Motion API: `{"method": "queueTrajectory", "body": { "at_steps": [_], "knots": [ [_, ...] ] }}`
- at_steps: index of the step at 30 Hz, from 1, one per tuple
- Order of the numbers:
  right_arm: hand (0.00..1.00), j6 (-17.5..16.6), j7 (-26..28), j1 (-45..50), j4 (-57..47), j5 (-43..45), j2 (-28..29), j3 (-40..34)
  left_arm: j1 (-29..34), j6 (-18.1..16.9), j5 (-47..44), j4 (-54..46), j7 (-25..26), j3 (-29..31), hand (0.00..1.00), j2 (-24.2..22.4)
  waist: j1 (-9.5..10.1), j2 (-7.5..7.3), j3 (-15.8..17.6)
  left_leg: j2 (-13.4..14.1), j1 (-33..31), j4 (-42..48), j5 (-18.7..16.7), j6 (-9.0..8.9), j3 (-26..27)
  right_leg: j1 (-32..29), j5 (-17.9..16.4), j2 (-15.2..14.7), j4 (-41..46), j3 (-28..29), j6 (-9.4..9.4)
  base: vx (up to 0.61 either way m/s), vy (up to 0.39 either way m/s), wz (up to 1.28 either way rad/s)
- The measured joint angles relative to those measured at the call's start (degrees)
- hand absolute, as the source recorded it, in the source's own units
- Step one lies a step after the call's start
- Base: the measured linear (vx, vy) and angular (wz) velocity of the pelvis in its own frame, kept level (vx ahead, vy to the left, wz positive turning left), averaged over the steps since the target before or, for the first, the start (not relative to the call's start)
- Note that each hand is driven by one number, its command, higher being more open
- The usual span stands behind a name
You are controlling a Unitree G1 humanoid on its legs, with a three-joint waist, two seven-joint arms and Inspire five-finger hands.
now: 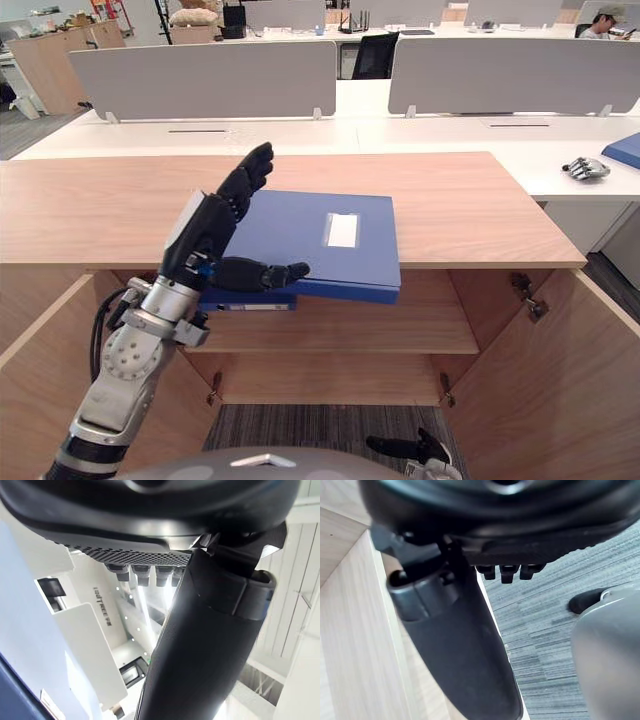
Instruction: Walk over to the cabinet, pick up the folder, carry it to the office cabinet, place the folder inside the office cabinet, then close the office cabinet door
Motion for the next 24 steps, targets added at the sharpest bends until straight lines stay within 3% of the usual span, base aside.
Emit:
{"method": "queueTrajectory", "body": {
  "at_steps": [7,15,24],
  "knots": [
    [1.00,0.0,-0.3,-0.2,0.1,0.1,-0.5,2.2,-2.4,-0.2,3.0,0.0,0.9,-4.3,1.00,2.3,-0.85,-0.15,0.0,-0.1,0.0,0.0,0.0,0.00,0.0,-0.2,0.0,0.0,0.0,0.4,0.00,0.00,0.000,0.00],
    [1.00,0.1,-1.0,-0.3,1.8,0.1,-0.9,2.3,-4.2,-0.5,12.5,0.0,1.3,-10.2,1.00,5.2,-1.23,-0.47,0.2,-0.1,0.0,0.0,0.0,0.00,0.0,-0.4,0.0,0.0,0.0,0.8,0.01,0.00,-0.009,-0.01],
    [1.00,0.1,-1.6,-0.3,2.7,0.1,-1.5,4.0,-4.2,-1.6,21.5,0.0,3.5,-10.9,1.00,5.6,-1.26,-0.57,0.3,-0.2,0.0,0.0,0.0,0.03,-0.3,-0.3,0.0,-0.1,0.0,0.8,0.01,0.00,0.000,0.00]
  ]
}}
